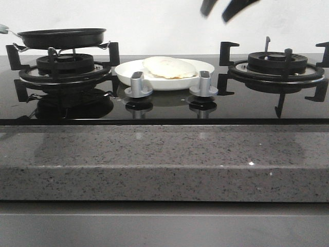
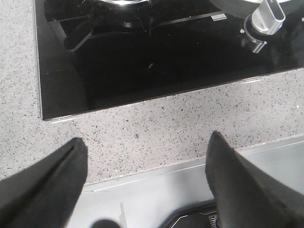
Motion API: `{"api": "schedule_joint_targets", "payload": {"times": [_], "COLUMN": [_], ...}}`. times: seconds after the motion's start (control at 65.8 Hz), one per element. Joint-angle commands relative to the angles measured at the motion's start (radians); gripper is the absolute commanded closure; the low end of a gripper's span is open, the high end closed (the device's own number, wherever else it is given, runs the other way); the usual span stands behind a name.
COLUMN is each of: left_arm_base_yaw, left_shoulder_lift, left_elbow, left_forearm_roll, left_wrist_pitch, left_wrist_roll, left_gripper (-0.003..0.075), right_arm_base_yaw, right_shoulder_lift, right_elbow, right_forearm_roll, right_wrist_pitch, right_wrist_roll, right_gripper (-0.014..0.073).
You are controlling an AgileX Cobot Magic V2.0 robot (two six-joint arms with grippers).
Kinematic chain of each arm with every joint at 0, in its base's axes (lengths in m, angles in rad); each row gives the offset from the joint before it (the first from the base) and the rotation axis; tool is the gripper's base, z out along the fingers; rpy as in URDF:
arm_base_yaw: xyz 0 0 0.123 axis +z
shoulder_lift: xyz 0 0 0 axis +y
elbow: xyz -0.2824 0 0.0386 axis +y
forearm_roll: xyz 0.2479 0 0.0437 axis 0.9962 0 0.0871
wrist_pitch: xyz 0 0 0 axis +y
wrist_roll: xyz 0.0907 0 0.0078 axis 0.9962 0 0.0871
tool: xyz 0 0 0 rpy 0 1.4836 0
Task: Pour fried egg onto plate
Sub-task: 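Open the right gripper and raise it away from the plate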
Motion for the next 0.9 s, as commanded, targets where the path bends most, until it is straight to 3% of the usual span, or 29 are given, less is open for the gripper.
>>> {"api": "schedule_joint_targets", "payload": {"times": [0.0,0.167,0.486,0.638,0.882], "left_arm_base_yaw": [-0.006,-0.006,-0.006,-0.006,-0.006], "left_shoulder_lift": [-0.004,-0.004,-0.004,-0.004,-0.004], "left_elbow": [-0.025,-0.025,-0.025,-0.025,-0.025], "left_forearm_roll": [0.000,0.000,0.000,0.000,0.000], "left_wrist_pitch": [-0.056,-0.056,-0.056,-0.056,-0.056], "left_wrist_roll": [-0.007,-0.007,-0.007,-0.007,-0.007], "left_gripper": [0.0205,0.0205,0.0205,0.0205,0.0205], "right_arm_base_yaw": [-0.004,0.015,0.031,0.031,0.031], "right_shoulder_lift": [-0.140,-0.301,-0.841,-1.055,-1.293], "right_elbow": [-0.034,0.048,0.812,1.065,1.297], "right_forearm_roll": [-0.010,-0.067,-0.068,-0.071,-0.074], "right_wrist_pitch": [-0.014,-0.020,-0.405,-0.430,-0.405], "right_wrist_roll": [-0.018,-0.037,-0.104,-0.113,-0.113], "right_gripper": [0.0201,0.0201,0.0201,0.0201,0.0201]}}
